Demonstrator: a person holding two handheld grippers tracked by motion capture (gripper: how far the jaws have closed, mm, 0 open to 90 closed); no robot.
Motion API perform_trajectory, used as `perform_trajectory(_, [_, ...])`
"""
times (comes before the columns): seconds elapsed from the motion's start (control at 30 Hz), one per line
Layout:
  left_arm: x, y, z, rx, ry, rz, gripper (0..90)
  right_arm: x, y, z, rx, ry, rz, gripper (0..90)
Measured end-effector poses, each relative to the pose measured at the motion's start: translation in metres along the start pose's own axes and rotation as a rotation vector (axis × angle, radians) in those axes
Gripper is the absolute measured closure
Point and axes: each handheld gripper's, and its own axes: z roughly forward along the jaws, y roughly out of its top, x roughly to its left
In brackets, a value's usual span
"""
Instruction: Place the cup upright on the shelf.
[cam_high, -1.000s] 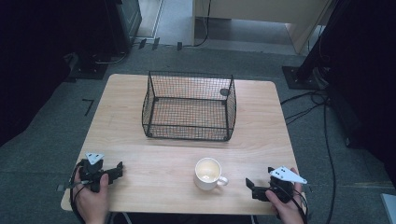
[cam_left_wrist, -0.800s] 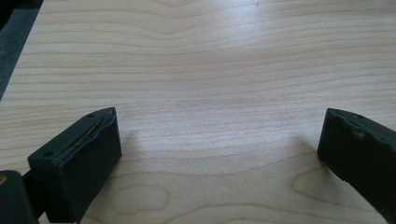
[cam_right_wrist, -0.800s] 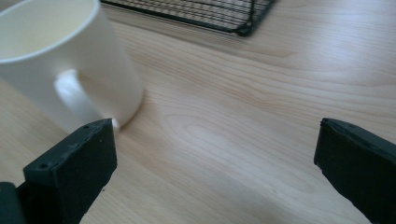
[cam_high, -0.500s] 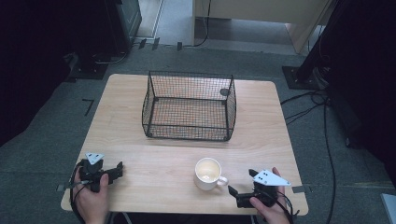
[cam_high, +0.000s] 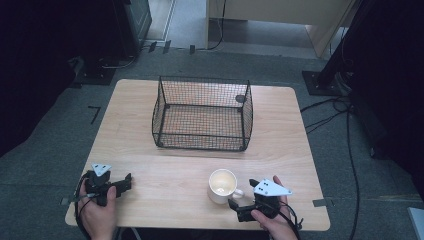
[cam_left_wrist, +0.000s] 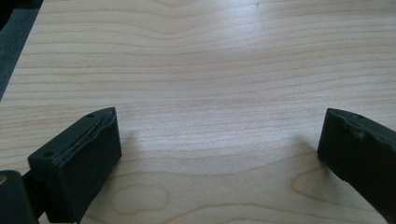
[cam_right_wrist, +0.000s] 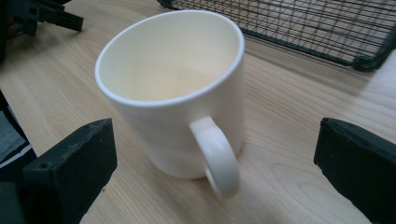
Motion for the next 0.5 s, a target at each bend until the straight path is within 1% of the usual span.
perform_trajectory(0.1, [0.0, 0.0, 0.0, -0.001, 0.0, -0.001, 0.0, 0.003, 0.003, 0.008, -0.002, 0.008, -0.011, 0.0])
perform_trajectory(0.13, [0.0, 0.0, 0.0, -0.001, 0.0, -0.001, 0.0, 0.006, 0.005, 0.013, -0.013, 0.01, -0.027, 1.7])
perform_trajectory(0.3, [0.0, 0.0, 0.0, 0.0, 0.0, 0.0, 0.0, 0.011, 0.009, 0.021, -0.021, 0.026, -0.046, 3.1])
perform_trajectory(0.43, [0.0, 0.0, 0.0, 0.0, 0.0, 0.0, 0.0, 0.016, 0.013, 0.031, -0.015, 0.04, -0.051, 3.2])
perform_trajectory(0.47, [0.0, 0.0, 0.0, 0.0, 0.0, 0.0, 0.0, 0.016, 0.013, 0.031, -0.015, 0.04, -0.051, 3.2])
perform_trajectory(0.5, [0.0, 0.0, 0.0, 0.0, 0.0, 0.0, 0.0, 0.016, 0.014, 0.032, -0.018, 0.047, -0.037, 3.1])
